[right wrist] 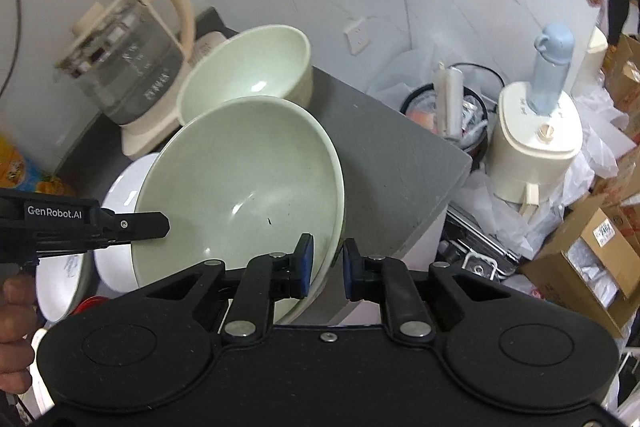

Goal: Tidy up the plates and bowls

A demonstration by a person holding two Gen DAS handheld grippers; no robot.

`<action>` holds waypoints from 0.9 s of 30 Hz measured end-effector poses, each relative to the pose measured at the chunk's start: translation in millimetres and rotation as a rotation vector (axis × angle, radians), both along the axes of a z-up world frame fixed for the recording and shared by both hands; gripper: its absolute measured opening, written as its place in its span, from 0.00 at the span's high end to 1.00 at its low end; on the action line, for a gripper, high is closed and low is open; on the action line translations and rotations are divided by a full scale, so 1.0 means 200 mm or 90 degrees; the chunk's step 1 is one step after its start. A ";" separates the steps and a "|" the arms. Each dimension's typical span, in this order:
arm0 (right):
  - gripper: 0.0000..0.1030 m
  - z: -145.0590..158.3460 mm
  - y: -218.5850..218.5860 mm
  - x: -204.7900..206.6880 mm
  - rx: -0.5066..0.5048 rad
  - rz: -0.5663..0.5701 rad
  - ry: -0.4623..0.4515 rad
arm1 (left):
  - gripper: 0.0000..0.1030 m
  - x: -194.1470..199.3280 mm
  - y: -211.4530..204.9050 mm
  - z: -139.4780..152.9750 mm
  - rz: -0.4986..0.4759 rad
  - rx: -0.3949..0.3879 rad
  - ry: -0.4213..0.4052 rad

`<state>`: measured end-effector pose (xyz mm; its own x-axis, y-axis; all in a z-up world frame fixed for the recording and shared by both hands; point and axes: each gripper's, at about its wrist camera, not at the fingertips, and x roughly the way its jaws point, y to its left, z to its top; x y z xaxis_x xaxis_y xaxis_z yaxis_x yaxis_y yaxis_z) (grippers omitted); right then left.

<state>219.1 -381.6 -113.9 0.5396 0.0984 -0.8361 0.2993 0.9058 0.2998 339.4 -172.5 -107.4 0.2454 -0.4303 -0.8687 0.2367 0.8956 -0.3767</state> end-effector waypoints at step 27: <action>0.84 0.28 0.33 -0.05 0.017 0.258 -0.088 | 0.95 -0.52 0.48 0.30 0.258 0.006 -0.075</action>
